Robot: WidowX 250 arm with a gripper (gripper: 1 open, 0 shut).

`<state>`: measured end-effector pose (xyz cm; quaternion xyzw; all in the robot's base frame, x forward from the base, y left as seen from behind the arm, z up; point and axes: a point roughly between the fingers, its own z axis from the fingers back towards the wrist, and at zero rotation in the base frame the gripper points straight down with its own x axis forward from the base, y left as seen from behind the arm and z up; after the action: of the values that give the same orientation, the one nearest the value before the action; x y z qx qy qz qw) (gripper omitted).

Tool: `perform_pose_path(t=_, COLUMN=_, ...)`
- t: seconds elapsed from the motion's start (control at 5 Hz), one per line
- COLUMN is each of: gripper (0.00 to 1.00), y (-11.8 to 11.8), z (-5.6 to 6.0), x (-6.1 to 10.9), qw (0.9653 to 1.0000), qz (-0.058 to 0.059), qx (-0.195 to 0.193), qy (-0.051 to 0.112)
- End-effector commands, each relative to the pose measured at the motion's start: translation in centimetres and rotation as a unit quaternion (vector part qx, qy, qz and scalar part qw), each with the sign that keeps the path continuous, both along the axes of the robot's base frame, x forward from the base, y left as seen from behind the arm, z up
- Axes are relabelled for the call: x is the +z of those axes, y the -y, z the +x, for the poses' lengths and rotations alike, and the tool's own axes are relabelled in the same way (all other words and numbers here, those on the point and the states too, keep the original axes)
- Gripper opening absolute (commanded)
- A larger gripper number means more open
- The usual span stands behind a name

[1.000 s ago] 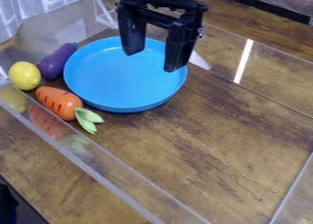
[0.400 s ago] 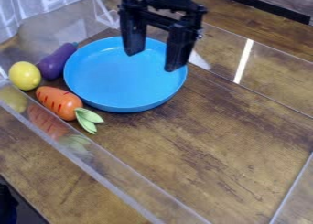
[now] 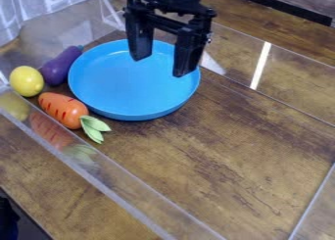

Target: Move the carrot to the left side

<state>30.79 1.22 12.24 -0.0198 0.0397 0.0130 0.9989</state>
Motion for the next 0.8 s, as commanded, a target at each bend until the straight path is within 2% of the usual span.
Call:
perform_pose_path(t=0.0, gripper=1.00, y=-0.51, z=0.98, x=1.50, qw=0.9995, qz=0.003, qx=0.003, qy=0.031)
perform_pose_path(t=0.6, gripper=1.00, y=-1.05, z=1.09, x=1.44, qw=0.9996, qz=-0.002, qx=0.012, qy=0.025)
